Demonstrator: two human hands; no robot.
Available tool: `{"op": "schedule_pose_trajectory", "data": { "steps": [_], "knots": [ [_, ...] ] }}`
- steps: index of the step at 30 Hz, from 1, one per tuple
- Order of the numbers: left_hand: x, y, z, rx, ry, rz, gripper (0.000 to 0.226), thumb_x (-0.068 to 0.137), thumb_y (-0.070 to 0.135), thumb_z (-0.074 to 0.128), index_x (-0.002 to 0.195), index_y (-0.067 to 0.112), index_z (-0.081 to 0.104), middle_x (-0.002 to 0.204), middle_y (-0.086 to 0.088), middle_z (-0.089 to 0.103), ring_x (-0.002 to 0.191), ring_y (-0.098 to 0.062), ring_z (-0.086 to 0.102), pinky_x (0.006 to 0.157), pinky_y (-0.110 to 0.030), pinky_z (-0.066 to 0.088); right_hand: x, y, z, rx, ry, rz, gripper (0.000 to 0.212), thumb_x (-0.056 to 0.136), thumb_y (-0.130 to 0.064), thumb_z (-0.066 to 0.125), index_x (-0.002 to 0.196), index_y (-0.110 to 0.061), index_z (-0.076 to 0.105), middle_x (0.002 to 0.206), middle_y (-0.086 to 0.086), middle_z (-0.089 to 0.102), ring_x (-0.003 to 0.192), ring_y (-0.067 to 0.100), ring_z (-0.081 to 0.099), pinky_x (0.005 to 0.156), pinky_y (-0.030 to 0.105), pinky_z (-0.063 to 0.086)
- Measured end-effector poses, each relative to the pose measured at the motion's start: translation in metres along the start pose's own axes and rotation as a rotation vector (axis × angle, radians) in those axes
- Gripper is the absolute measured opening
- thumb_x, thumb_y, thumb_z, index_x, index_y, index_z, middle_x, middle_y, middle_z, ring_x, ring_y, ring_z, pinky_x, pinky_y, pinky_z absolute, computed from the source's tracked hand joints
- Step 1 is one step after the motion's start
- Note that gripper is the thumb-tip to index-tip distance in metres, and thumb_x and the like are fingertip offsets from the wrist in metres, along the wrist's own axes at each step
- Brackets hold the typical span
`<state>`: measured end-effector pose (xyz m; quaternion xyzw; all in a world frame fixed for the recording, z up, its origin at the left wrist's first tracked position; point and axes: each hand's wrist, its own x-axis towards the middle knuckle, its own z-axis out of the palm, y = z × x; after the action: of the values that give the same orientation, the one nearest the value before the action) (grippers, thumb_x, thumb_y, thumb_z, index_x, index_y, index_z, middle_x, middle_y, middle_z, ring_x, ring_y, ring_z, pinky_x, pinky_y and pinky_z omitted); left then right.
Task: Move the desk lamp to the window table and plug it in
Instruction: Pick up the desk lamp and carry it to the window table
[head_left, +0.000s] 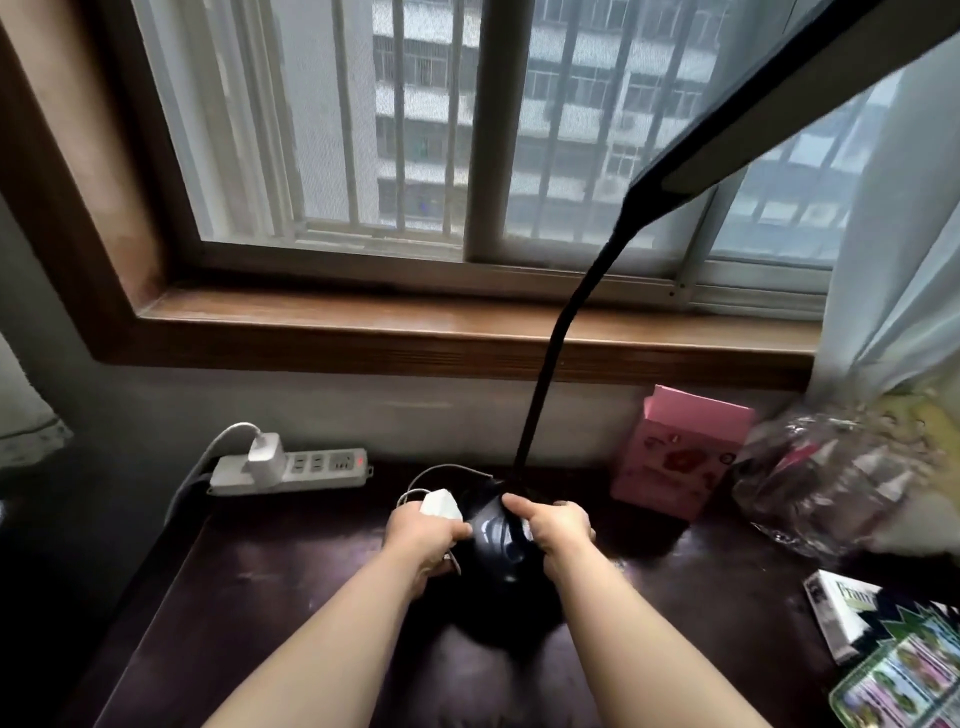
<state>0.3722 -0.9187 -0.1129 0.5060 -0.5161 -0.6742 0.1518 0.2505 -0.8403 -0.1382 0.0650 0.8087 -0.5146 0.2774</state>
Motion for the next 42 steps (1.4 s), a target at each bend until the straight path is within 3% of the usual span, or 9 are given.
{"op": "schedule_pose_trajectory", "data": {
  "steps": [8, 13, 16, 19, 25, 31, 38, 42],
  "knots": [
    [0.029, -0.019, 0.003, 0.032, -0.019, 0.022, 0.022, 0.067, 0.0, 0.074, 0.077, 0.013, 0.06, 0.085, -0.012, 0.065, 0.079, -0.027, 0.062, 0.071, -0.042, 0.057, 0.028, 0.025, 0.018, 0.061, 0.047, 0.005, 0.127, 0.01, -0.063, 0.075, 0.125, -0.014, 0.057, 0.129, 0.014, 0.055, 0.121, 0.036, 0.051, 0.101, 0.045, 0.049],
    [0.038, -0.023, 0.004, 0.063, -0.012, 0.034, 0.025, 0.064, 0.004, 0.076, 0.082, 0.012, 0.061, 0.096, -0.015, 0.068, 0.083, -0.027, 0.063, 0.061, -0.035, 0.055, 0.031, 0.026, 0.024, 0.064, 0.062, -0.018, 0.112, 0.023, -0.058, 0.084, 0.123, -0.013, 0.059, 0.131, 0.014, 0.053, 0.121, 0.036, 0.05, 0.101, 0.046, 0.049],
    [0.042, -0.023, 0.006, 0.082, -0.013, 0.029, 0.027, 0.065, 0.005, 0.076, 0.081, 0.015, 0.057, 0.098, -0.013, 0.066, 0.088, -0.025, 0.062, 0.068, -0.039, 0.057, 0.025, 0.021, 0.02, 0.032, 0.066, -0.03, 0.104, 0.038, -0.054, 0.088, 0.129, -0.014, 0.057, 0.135, 0.015, 0.05, 0.126, 0.036, 0.046, 0.105, 0.045, 0.045],
    [0.046, -0.023, 0.007, 0.109, -0.003, 0.025, 0.033, 0.066, 0.006, 0.077, 0.093, 0.011, 0.059, 0.1, -0.013, 0.065, 0.089, -0.025, 0.062, 0.068, -0.04, 0.058, 0.028, 0.02, 0.016, -0.005, 0.067, -0.041, 0.091, 0.055, -0.047, 0.088, 0.133, -0.017, 0.054, 0.139, 0.013, 0.047, 0.131, 0.035, 0.039, 0.11, 0.042, 0.039],
    [0.052, -0.025, 0.009, 0.138, 0.012, 0.031, 0.037, 0.068, 0.007, 0.075, 0.101, 0.007, 0.06, 0.094, -0.011, 0.063, 0.084, -0.024, 0.061, 0.067, -0.039, 0.059, 0.03, 0.019, 0.017, -0.071, 0.065, -0.054, 0.09, 0.059, -0.05, 0.085, 0.137, -0.021, 0.05, 0.144, 0.012, 0.042, 0.135, 0.035, 0.032, 0.115, 0.044, 0.032],
    [0.057, -0.026, 0.01, 0.101, 0.018, 0.031, 0.041, 0.067, 0.008, 0.077, 0.105, 0.007, 0.061, 0.103, -0.014, 0.065, 0.094, -0.028, 0.063, 0.068, -0.04, 0.06, 0.033, 0.016, 0.019, -0.091, 0.057, -0.066, 0.091, 0.058, -0.051, 0.085, 0.137, -0.021, 0.05, 0.144, 0.013, 0.042, 0.135, 0.036, 0.034, 0.114, 0.045, 0.033],
    [0.06, -0.028, 0.006, 0.03, 0.014, 0.021, 0.037, 0.068, 0.009, 0.079, 0.1, 0.004, 0.061, 0.102, -0.014, 0.064, 0.096, -0.029, 0.064, 0.065, -0.042, 0.06, 0.031, 0.018, 0.022, -0.135, 0.093, -0.058, 0.096, 0.062, -0.055, 0.081, 0.143, -0.02, 0.042, 0.146, 0.015, 0.037, 0.135, 0.038, 0.031, 0.115, 0.046, 0.03],
    [0.059, -0.02, -0.009, 0.014, 0.046, 0.022, 0.026, 0.068, 0.009, 0.08, 0.083, 0.008, 0.059, 0.09, -0.016, 0.065, 0.087, -0.032, 0.068, 0.071, -0.05, 0.06, 0.02, 0.013, 0.023, -0.164, 0.121, -0.021, 0.089, 0.067, -0.051, 0.08, 0.137, -0.009, 0.047, 0.146, 0.02, 0.035, 0.135, 0.04, 0.03, 0.113, 0.045, 0.029]
  ]
}}
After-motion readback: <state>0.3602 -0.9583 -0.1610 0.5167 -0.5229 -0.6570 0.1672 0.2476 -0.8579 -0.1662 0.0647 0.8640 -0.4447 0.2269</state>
